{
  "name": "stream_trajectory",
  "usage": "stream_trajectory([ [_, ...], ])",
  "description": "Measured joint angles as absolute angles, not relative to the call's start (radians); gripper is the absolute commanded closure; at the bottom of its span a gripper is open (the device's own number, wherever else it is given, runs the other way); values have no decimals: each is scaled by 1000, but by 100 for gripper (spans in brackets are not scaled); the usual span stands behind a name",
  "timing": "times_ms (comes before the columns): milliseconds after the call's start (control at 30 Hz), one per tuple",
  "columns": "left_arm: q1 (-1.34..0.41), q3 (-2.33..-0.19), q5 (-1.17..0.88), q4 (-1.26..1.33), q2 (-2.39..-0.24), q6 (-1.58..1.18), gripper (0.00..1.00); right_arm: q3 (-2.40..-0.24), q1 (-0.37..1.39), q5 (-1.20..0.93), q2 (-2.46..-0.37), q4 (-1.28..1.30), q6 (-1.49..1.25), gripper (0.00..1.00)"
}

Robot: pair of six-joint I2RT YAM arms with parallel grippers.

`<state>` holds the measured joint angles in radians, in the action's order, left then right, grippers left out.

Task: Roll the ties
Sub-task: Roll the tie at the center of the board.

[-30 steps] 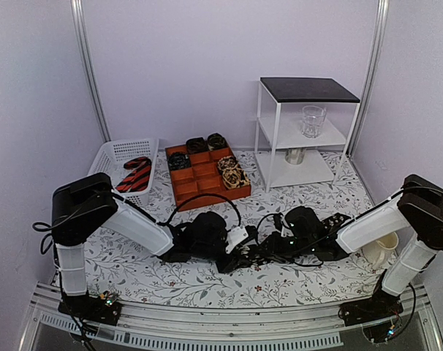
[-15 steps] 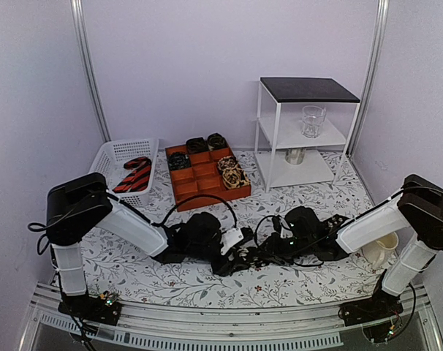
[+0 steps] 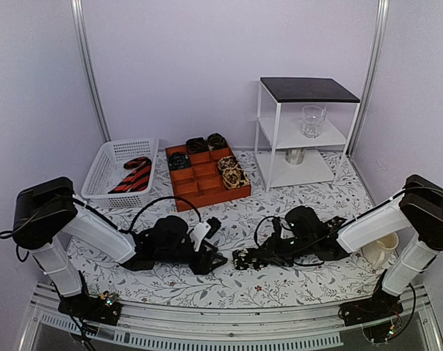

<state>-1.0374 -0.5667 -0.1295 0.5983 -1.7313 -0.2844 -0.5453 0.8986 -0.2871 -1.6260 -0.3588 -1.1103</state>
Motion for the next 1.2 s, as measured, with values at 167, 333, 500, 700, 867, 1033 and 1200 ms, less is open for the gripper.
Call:
stream_trajectory([
  [167,-1016,-527,-98,663,-1713,-442,78,-545,901,-289,-1617,-354,-1132,80],
  [333,-1011,-554,-116,686,-1713,-573,89,-545,910,-292,-1617,-340,-1148,80],
  [500,-1016,-640,-192,689,-1724,-654,92,-545,914,-292,-1617,-335,-1162,80],
  [700,-1031,-684,-297,726,-1792,-693,95,-545,918,-286,-1617,-330,-1167,80],
  [867,-1040,-753,-355,661,-1871,-674,95,-544,918,-280,-1617,-329,-1163,80],
  [1033,-1054,-822,-374,566,-1922,-627,95,-543,918,-279,-1617,-329,-1151,80],
  [1200,-1056,-852,-377,492,-1940,-593,95,-539,921,-270,-1616,-329,-1140,80],
])
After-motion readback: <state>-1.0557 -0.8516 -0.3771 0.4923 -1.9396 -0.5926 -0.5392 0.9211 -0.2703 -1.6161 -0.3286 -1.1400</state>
